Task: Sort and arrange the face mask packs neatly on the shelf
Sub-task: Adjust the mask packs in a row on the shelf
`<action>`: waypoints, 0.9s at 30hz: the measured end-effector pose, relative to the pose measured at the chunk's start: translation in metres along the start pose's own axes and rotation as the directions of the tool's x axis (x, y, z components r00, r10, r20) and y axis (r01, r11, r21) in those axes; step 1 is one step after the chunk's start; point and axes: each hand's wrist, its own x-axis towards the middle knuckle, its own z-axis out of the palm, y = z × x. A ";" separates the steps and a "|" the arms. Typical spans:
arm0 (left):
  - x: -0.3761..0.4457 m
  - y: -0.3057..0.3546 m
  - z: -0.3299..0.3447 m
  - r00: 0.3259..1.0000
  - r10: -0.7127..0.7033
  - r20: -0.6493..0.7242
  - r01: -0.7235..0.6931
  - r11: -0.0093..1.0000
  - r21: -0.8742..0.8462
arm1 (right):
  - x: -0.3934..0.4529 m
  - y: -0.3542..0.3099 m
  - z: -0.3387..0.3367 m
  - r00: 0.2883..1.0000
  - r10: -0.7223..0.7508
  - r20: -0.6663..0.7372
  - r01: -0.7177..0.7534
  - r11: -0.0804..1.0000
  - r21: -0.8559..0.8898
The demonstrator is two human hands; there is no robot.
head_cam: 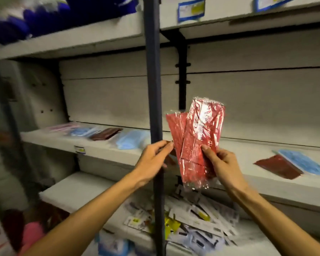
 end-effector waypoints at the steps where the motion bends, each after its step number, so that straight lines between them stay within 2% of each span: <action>1: -0.009 -0.004 -0.021 1.000 -0.025 -0.018 0.024 0.999 -0.042 | -0.006 0.004 0.026 0.999 -0.032 0.019 0.032 0.999 -0.013; 5: -0.040 -0.016 -0.104 0.986 -0.158 -0.062 0.143 0.969 -0.199 | -0.022 0.021 0.118 0.990 -0.112 0.084 0.111 0.994 0.017; 10: -0.060 -0.042 -0.189 0.978 -0.171 -0.117 0.156 0.979 -0.133 | -0.022 0.030 0.211 0.955 -0.199 0.219 0.218 0.973 -0.069; 14: -0.056 -0.066 -0.245 0.944 -0.234 -0.231 0.218 0.972 -0.091 | 0.001 0.036 0.268 0.941 -0.144 0.306 0.183 0.978 -0.102; 16: -0.046 -0.081 -0.265 0.918 -0.286 -0.275 0.269 0.958 -0.099 | 0.021 0.041 0.290 0.948 -0.093 0.304 0.130 0.986 -0.102; 19: -0.018 -0.102 -0.290 0.884 -0.347 -0.312 0.320 0.938 -0.136 | 0.059 0.047 0.321 0.975 -0.040 0.220 0.063 0.993 -0.098; 24: 0.062 -0.127 -0.340 0.837 -0.413 -0.359 0.365 0.910 -0.197 | 0.138 0.044 0.362 0.992 0.026 0.121 -0.021 0.999 -0.036; 27: 0.120 -0.139 -0.363 0.854 -0.417 -0.310 0.397 0.909 -0.128 | 0.185 0.043 0.377 0.985 0.130 0.110 -0.125 0.991 -0.050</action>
